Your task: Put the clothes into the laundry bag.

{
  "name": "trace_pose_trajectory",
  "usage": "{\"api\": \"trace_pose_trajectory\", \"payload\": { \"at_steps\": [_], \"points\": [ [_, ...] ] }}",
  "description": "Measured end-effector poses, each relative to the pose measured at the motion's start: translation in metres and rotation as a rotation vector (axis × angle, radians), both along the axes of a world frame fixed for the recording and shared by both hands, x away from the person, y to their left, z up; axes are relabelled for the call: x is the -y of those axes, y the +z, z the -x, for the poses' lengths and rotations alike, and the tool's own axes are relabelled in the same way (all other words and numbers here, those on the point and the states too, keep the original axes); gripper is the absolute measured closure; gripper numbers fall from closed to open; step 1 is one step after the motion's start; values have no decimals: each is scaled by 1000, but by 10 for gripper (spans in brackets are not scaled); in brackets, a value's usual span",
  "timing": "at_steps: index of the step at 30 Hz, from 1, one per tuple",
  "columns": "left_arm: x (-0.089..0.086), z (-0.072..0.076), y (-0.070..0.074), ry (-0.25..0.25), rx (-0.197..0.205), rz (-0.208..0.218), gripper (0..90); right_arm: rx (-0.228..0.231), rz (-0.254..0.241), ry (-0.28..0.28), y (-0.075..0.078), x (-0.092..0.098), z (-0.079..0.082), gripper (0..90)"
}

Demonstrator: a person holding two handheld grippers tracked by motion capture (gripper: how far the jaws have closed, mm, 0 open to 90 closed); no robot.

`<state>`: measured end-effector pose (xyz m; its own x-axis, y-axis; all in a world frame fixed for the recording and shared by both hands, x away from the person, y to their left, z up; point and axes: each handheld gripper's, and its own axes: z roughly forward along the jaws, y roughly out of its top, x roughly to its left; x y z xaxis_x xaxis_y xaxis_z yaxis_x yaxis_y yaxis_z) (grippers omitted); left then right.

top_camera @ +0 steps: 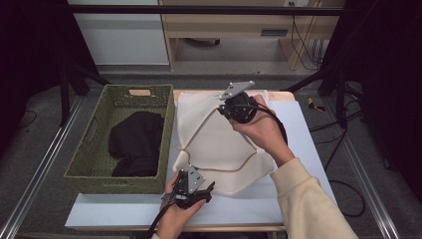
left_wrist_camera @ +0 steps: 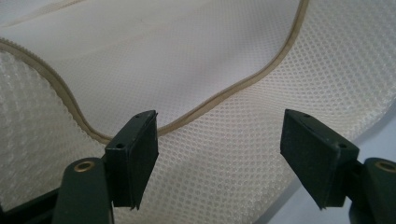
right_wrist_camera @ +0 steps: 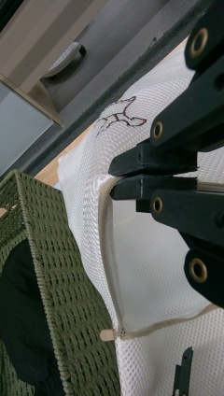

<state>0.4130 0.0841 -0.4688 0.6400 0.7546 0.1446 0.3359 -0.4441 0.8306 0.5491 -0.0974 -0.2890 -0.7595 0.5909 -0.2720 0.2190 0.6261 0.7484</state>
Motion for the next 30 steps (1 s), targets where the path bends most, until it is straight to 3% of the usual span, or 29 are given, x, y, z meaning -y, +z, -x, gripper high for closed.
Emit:
{"api": "trace_pose_trajectory", "payload": {
  "at_steps": [8,13,20,23,24,25,27,30],
  "points": [
    [-1,1,4,-5,13,16,285,-3,11,2,-1,-1,0,877],
    [-2,4,10,-1,41,36,346,-6,13,9,-2,-1,0,878],
    [-5,4,18,-4,40,63,359,10,1,4,0,2,1,878],
    [-7,4,31,-10,39,92,348,18,-6,3,1,3,2,878],
    [-10,5,43,-17,51,106,334,17,-20,6,3,5,3,878],
    [-10,5,43,-17,51,106,327,17,-20,6,3,5,3,878],
    [-15,3,63,-32,54,98,287,13,-32,17,1,8,4,878],
    [-21,1,75,-22,55,90,253,16,-36,18,-1,10,4,878]
  ]
}}
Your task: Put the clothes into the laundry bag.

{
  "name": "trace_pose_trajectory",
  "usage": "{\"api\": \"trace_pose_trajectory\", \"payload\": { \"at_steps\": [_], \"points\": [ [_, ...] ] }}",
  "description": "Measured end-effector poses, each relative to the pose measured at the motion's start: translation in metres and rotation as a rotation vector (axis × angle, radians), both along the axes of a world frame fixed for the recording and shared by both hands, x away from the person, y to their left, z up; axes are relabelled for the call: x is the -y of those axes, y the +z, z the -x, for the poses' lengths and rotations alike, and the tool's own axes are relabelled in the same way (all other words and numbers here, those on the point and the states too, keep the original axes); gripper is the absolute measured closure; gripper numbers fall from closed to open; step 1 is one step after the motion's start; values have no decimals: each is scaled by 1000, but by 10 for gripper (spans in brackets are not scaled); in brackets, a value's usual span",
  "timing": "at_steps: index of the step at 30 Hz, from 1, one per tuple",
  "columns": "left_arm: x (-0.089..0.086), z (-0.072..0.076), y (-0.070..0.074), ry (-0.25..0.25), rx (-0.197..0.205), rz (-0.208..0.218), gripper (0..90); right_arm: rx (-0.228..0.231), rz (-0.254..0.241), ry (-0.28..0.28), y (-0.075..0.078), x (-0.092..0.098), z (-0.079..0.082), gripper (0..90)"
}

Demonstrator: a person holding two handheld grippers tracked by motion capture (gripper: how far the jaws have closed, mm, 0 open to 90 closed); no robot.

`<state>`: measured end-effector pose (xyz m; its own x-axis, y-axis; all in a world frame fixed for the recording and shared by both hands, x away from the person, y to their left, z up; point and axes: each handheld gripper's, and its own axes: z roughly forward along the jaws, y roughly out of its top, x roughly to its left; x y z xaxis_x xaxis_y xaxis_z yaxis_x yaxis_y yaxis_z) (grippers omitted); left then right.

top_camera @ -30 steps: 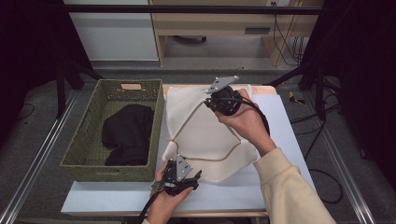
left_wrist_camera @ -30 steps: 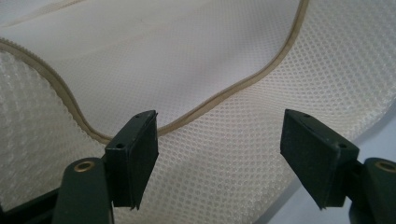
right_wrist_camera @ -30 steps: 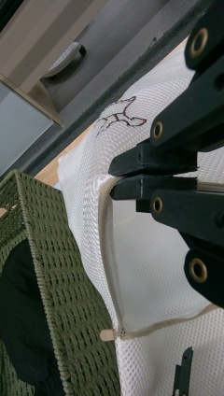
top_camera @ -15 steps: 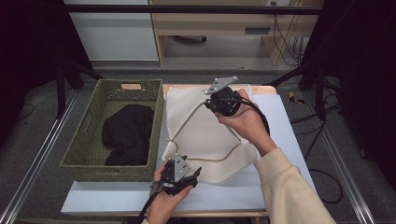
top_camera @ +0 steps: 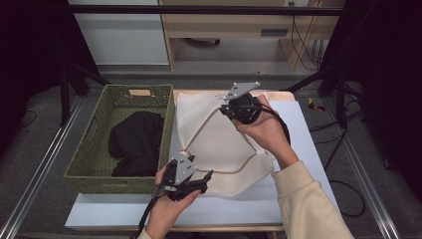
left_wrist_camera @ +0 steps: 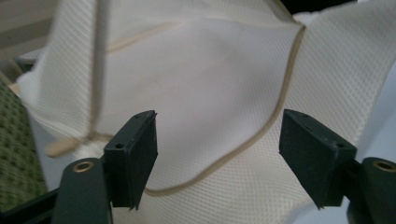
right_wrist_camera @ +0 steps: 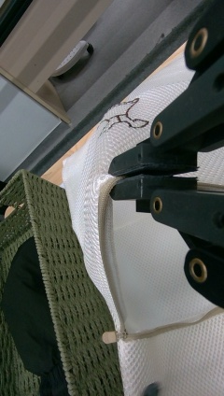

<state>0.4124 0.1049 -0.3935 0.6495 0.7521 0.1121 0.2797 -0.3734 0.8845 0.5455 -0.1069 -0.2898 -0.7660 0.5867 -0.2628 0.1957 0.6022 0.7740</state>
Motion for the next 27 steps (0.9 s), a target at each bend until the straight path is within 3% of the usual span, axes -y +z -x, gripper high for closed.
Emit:
{"api": "trace_pose_trajectory", "payload": {
  "at_steps": [2,7,11,14,22,27],
  "points": [
    [-9,-7,17,22,-4,-32,205,-3,-24,-4,-3,3,-1,878],
    [-23,-19,38,43,-17,-79,156,2,-42,-3,-7,7,-2,878],
    [-43,-35,57,92,-27,-168,137,-10,-69,13,-11,11,-4,878],
    [-58,-43,67,130,-44,-180,127,-14,-81,22,-14,12,-4,878],
    [-99,-58,78,182,-76,-202,115,-23,-95,58,-25,11,-1,877],
    [-113,-68,76,207,-109,-228,89,-34,-101,71,-32,9,-1,876]
  ]
}}
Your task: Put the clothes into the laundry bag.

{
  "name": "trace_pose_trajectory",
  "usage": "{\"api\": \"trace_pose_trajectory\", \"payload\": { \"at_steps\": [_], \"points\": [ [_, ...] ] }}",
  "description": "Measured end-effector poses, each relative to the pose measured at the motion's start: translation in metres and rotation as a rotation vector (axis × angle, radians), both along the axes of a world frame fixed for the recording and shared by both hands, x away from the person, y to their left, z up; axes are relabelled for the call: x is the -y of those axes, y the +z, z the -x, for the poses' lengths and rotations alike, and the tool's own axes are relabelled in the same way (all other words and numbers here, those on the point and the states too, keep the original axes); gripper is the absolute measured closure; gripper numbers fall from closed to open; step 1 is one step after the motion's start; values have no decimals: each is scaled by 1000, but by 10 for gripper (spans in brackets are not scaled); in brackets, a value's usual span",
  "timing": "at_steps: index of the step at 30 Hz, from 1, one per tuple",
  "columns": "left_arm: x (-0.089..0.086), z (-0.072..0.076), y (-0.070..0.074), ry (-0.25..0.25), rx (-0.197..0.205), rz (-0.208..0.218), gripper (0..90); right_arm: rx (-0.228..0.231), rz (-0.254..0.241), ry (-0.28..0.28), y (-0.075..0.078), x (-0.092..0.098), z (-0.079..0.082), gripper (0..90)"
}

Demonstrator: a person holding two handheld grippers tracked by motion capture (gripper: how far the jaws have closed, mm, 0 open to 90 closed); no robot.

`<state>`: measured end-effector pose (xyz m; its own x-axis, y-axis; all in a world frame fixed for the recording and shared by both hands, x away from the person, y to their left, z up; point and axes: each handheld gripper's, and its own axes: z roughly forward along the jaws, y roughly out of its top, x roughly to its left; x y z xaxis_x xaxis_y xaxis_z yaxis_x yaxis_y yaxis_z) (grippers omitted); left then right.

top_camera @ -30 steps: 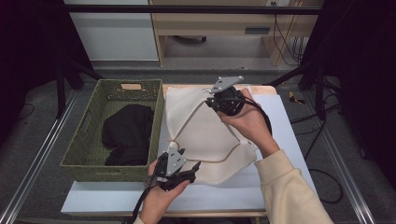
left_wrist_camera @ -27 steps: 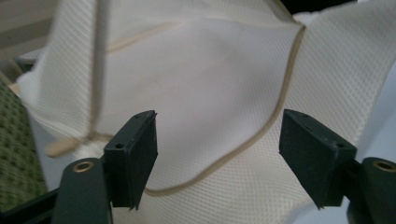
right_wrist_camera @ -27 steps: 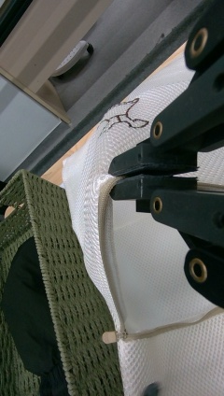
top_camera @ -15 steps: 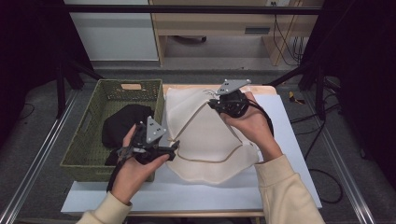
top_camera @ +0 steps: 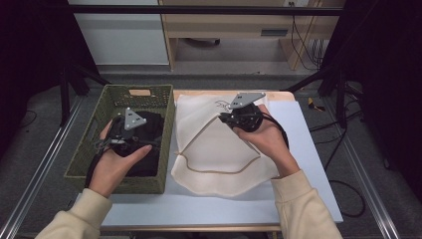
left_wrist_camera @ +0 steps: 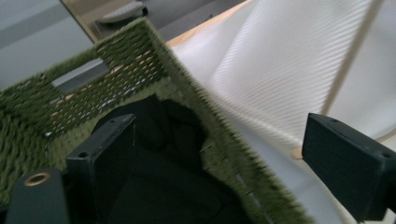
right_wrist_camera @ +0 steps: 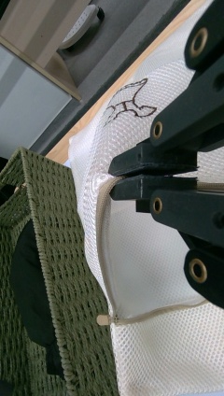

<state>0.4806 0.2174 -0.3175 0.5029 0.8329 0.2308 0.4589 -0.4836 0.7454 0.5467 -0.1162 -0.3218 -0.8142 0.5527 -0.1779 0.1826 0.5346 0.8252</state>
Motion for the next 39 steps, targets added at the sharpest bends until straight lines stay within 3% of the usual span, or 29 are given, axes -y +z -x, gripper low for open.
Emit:
{"api": "trace_pose_trajectory", "payload": {
  "at_steps": [4,5,13,22,30,39],
  "points": [
    [-13,-14,-6,27,-22,-32,77,2,7,2,-2,-1,1,876],
    [-20,-23,-11,53,-45,-16,66,1,8,2,-3,0,2,876],
    [-39,-47,-25,88,-86,16,66,-2,15,-4,-8,-1,6,876],
    [-50,-60,-35,99,-116,34,59,1,23,-8,-9,-3,8,876],
    [-51,-64,-38,103,-125,33,55,4,21,-6,-10,-2,8,876],
    [-53,-75,-53,119,-178,32,51,-2,24,0,-11,-2,7,876]
  ]
}}
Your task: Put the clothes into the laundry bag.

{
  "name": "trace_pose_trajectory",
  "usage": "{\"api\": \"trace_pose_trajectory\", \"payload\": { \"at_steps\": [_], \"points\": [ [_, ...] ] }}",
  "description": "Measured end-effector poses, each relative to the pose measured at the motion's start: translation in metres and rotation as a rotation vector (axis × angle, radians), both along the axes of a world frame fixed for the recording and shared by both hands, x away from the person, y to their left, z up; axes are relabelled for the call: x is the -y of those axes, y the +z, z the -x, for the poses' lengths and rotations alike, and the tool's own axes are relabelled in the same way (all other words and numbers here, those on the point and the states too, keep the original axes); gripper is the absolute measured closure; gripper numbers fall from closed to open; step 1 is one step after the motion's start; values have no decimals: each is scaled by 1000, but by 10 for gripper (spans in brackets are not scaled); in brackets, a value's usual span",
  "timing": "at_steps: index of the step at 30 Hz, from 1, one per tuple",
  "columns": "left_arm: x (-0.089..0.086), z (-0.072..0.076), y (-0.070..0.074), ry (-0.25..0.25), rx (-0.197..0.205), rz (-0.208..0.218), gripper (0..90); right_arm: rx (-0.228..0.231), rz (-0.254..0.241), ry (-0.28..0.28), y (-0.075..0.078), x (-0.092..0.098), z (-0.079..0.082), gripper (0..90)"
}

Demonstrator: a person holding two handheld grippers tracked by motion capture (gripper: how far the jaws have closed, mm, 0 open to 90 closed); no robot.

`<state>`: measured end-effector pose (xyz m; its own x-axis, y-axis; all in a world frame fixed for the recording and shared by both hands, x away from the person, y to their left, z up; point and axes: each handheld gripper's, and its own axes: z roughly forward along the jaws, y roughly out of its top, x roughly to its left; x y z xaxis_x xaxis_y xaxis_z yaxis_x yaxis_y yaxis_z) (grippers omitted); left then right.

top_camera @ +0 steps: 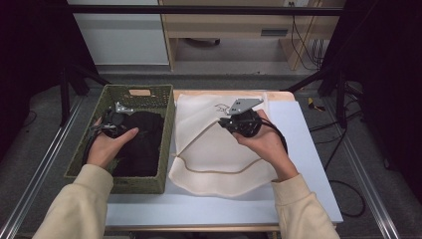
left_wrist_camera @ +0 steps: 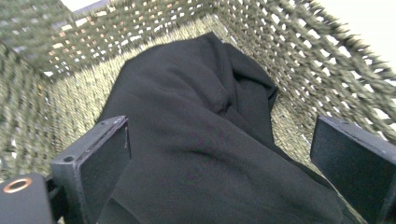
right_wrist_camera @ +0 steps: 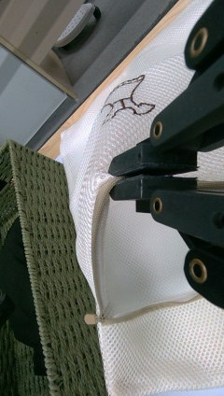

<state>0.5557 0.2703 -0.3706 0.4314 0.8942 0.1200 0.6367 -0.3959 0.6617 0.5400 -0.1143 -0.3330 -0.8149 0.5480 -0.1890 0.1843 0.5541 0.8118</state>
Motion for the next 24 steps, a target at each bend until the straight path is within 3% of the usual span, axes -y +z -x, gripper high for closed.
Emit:
{"api": "trace_pose_trajectory", "payload": {
  "at_steps": [6,14,24],
  "points": [
    [0,-15,-18,21,-35,27,52,-4,-2,2,-1,0,0,876],
    [-3,-31,-38,51,-73,25,54,-9,6,9,-3,-1,0,875],
    [-12,-28,-46,118,-103,16,45,-15,11,9,-4,-3,1,873]
  ]
}}
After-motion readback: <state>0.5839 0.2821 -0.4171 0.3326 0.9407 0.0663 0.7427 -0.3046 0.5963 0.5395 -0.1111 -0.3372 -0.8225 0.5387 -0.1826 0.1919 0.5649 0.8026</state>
